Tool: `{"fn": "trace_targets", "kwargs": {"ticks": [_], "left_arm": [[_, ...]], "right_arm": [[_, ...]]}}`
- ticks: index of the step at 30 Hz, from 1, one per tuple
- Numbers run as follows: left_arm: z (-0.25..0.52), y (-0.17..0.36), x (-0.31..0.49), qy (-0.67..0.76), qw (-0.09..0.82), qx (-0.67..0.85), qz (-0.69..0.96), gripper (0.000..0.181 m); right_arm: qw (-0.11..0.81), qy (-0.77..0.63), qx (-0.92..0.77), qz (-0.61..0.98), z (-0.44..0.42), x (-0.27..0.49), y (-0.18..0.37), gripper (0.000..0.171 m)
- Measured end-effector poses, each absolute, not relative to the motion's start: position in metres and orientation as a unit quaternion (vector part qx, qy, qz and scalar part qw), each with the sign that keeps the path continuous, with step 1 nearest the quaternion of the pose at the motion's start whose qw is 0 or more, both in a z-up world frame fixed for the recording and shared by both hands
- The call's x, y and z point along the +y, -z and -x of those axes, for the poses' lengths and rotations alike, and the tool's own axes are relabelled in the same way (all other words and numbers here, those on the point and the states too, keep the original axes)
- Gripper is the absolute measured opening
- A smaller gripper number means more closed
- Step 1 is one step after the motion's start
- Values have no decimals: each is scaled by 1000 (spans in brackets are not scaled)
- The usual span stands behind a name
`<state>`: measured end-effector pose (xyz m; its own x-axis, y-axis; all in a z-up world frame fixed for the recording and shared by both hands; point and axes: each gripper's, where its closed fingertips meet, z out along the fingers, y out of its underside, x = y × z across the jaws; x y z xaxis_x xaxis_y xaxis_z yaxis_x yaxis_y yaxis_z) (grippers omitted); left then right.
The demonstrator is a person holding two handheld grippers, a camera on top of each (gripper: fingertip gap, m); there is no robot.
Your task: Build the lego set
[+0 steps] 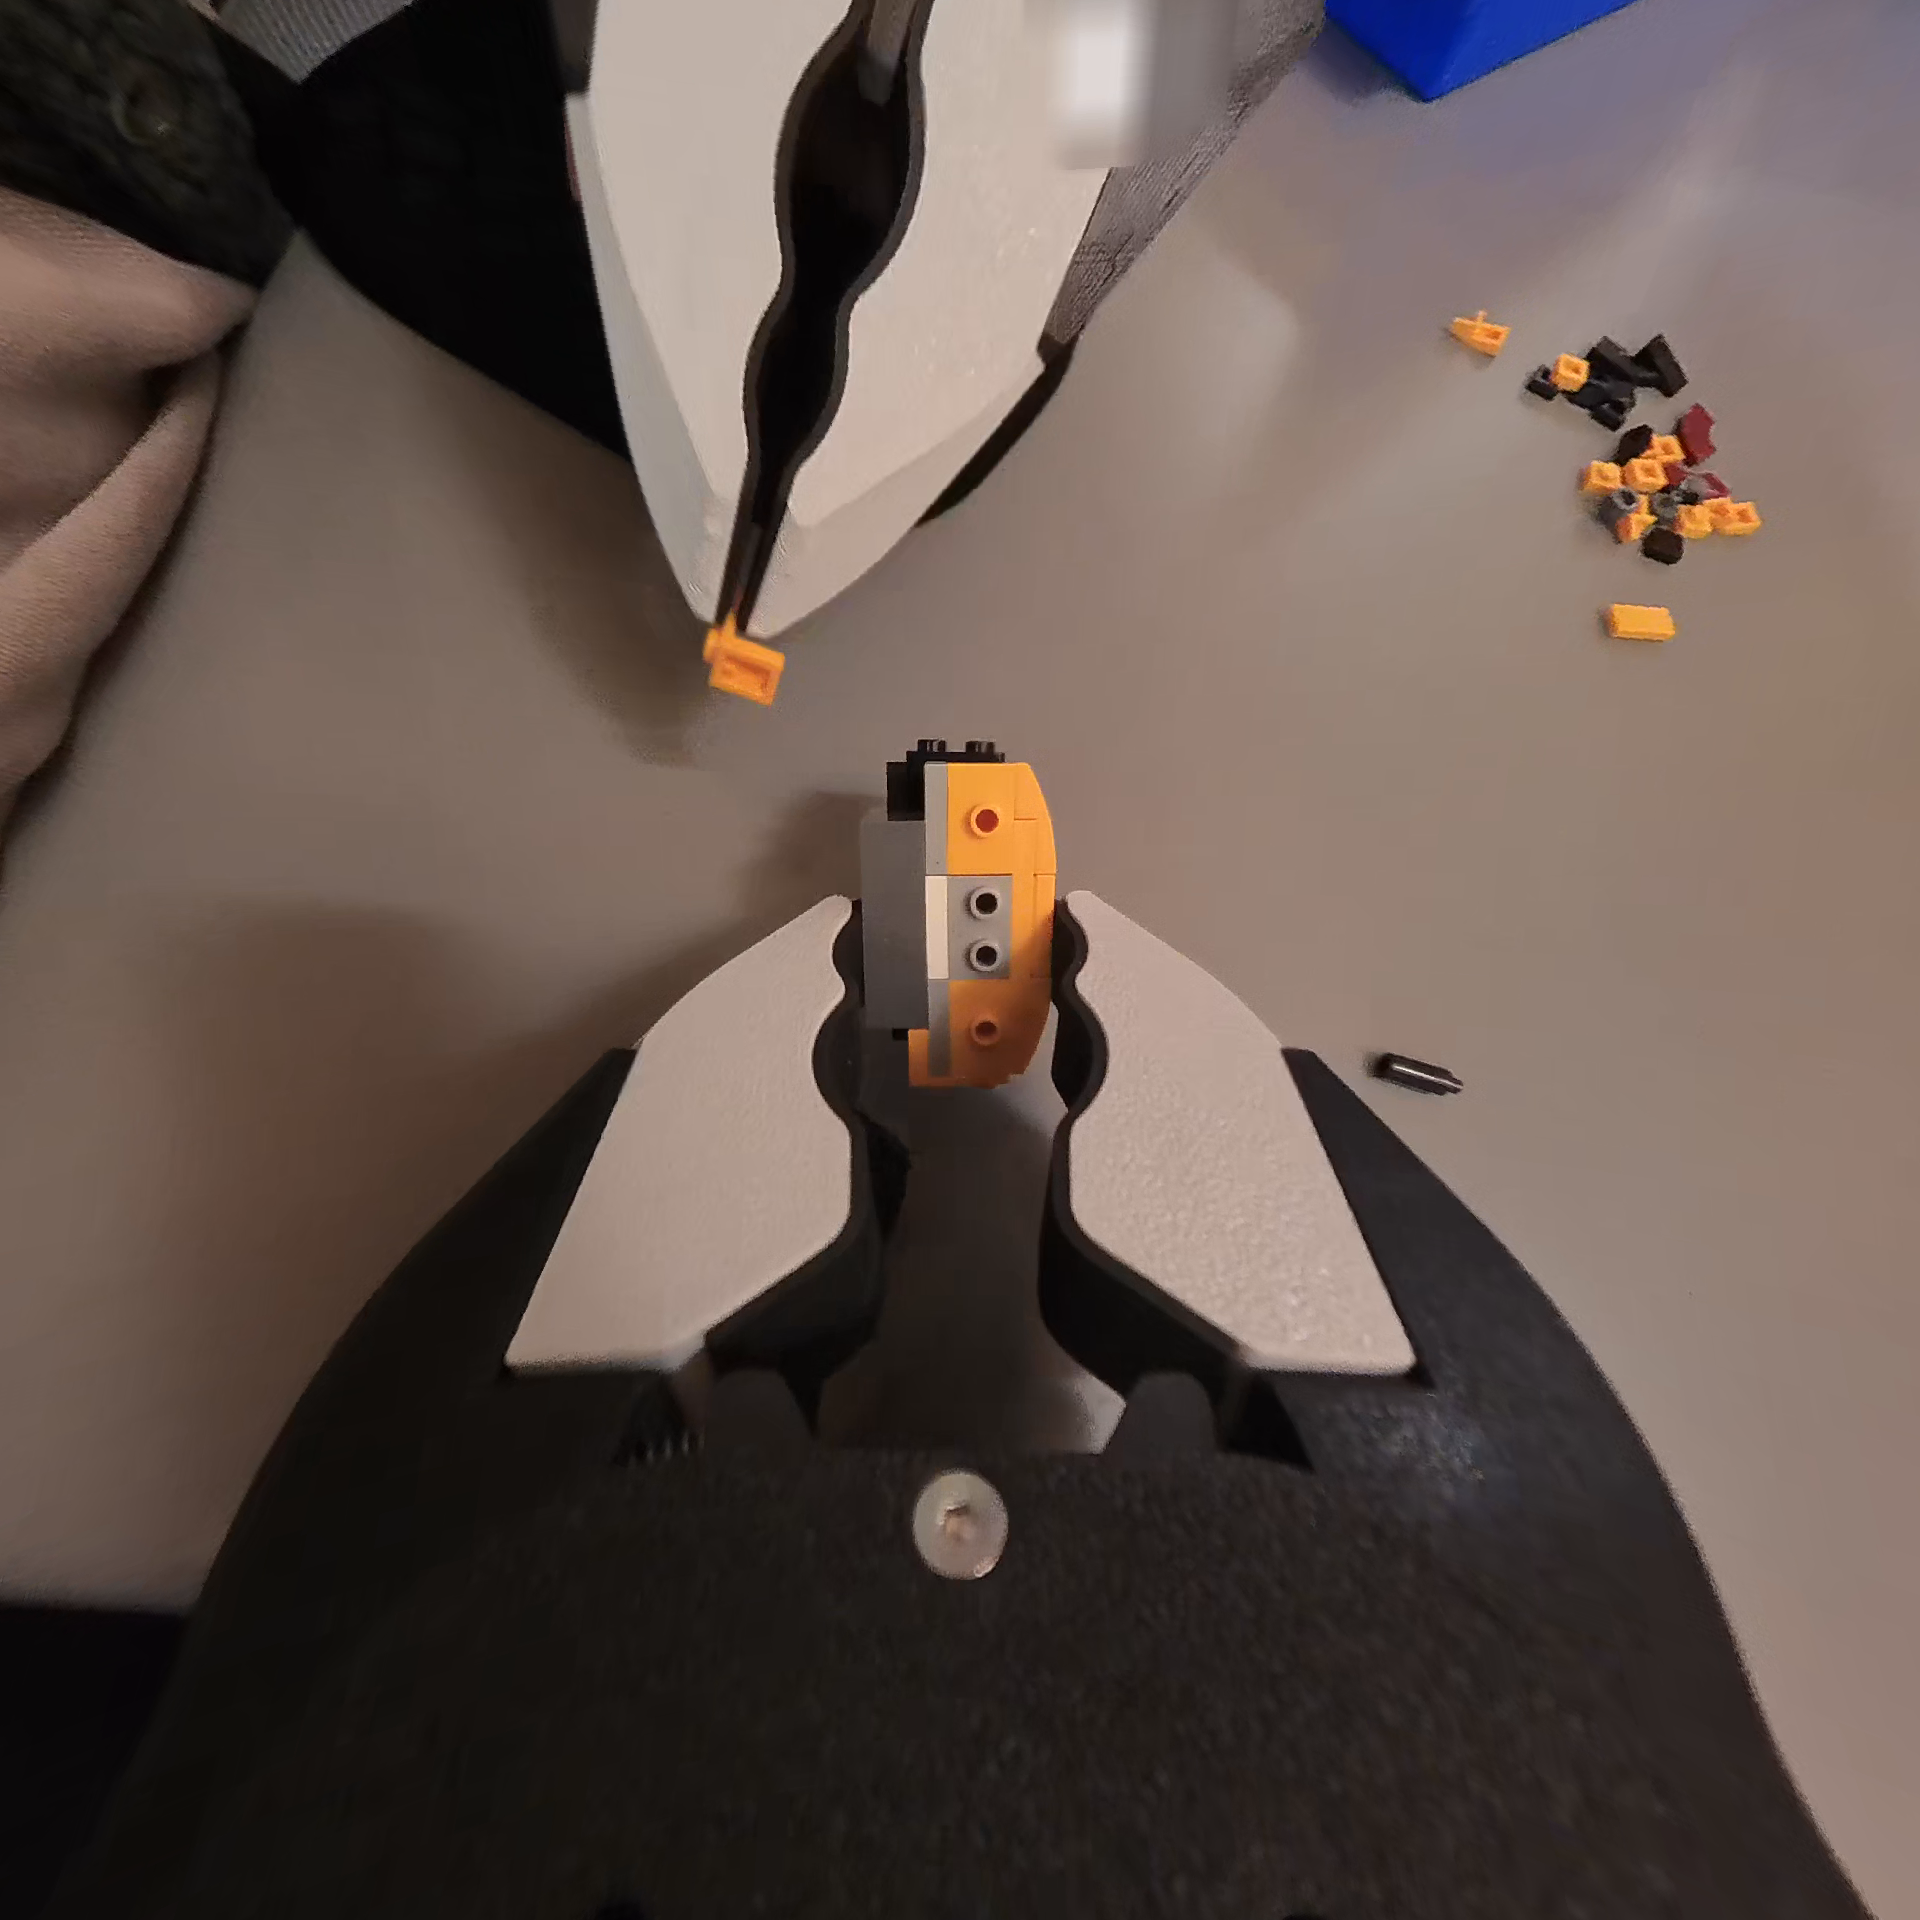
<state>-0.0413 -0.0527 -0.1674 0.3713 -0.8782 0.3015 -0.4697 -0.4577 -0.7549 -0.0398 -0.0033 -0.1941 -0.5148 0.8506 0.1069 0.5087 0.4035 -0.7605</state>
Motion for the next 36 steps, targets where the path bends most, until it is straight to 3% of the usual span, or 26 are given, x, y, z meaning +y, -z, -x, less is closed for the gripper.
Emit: {"fn": "trace_targets", "kwargs": {"ticks": [7, 15, 22, 28, 36], "left_arm": [[35, 153, -49, 431, 297, 448, 725, 1], [37, 153, -56, 433, 283, 470, 715, 1], [42, 153, -64, 440, 301, 472, 702, 1], [49, 144, -62, 464, 326, 456, 686, 1], [54, 132, -59, 494, 353, 431, 668, 1]], "right_arm": [[169, -375, -809, 419, 27, -23, 194, 33], [-130, -302, -853, 406, -19, -34, 201, 33], [-246, -248, -853, 387, -9, -17, 201, 34], [-164, -259, -853, 423, 22, 11, 194, 42], [171, -205, -858, 438, 13, 35, 180, 51]]}}
